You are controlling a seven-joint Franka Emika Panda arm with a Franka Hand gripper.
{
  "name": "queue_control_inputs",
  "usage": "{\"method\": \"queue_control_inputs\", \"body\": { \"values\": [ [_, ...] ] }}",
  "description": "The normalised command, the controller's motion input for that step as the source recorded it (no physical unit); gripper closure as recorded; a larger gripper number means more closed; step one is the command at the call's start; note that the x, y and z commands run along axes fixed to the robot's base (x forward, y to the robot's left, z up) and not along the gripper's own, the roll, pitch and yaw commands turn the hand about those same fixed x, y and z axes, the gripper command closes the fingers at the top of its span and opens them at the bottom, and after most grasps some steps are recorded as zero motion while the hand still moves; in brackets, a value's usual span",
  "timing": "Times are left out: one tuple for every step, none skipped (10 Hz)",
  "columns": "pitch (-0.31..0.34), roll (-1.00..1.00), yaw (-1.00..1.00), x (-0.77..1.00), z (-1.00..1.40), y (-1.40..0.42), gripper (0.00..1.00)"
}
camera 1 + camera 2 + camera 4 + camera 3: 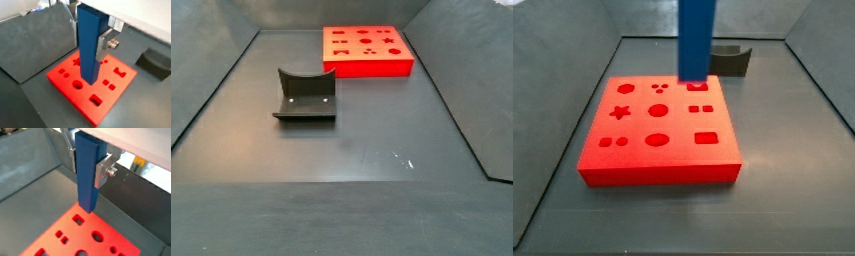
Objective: Insert the rectangle object.
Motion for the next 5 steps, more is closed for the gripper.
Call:
{"method": "queue_control_inputs", "body": {
  "values": [
    [0.107,0.12,0.00,1.00,0.44,0.00,1.00],
    [0.096,0.00,0.00,1.00,0.23,0.00,1.00],
    [0.100,-0.03,0.03,1.00,0.00,0.03,1.00],
    [0.050,-0.07,0.00,0.87,-0.14,0.00,1.00],
    [0.070,0.00,-0.03,0.06,0.00,0.00,1.00]
  ]
}}
